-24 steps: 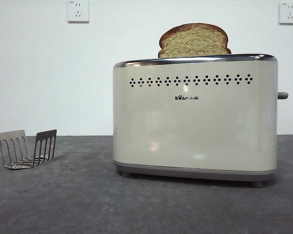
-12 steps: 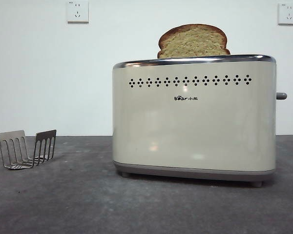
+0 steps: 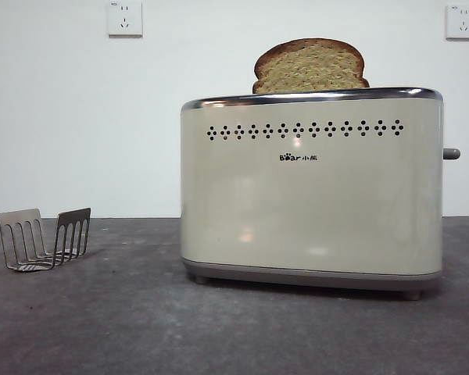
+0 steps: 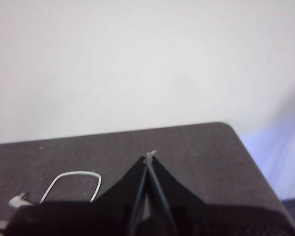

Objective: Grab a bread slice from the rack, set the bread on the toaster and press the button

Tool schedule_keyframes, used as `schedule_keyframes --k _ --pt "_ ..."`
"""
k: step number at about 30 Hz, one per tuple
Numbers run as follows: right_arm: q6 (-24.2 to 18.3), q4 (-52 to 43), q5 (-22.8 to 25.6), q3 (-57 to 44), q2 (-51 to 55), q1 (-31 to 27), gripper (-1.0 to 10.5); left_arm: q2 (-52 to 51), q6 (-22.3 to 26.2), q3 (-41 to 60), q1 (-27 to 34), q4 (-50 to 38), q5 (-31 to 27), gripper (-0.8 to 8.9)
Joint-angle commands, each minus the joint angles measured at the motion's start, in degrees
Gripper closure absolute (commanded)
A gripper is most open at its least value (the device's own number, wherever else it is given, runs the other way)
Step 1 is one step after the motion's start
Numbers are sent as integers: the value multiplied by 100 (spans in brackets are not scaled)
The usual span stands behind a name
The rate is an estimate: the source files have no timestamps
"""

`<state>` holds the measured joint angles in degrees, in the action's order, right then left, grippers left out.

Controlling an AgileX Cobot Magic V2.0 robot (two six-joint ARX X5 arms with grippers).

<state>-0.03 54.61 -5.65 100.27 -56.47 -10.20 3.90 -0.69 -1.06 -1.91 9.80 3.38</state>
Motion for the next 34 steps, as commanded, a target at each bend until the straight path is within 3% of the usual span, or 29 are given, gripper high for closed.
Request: schedule_keyframes --k 1,5,10,15,22,34 --pt "-33 -831 308 -1217 586 7 946 -2 -31 59 0 -37 2 817" --pt "-46 -2345 568 -3165 1491 11 946 0 -31 59 0 -37 0 817" --pt "-46 -4485 170 -5917 2581 11 946 0 -31 59 0 -37 0 817" --pt "-48 -5908 2 -8098 3526 11 946 0 -31 59 0 -37 2 817" --pt "-24 -6048 -39 -9466 4568 57 946 0 -31 59 0 -37 0 817" --pt "-293 -5331 490 -9921 5305 765 946 2 -31 59 0 -37 2 817"
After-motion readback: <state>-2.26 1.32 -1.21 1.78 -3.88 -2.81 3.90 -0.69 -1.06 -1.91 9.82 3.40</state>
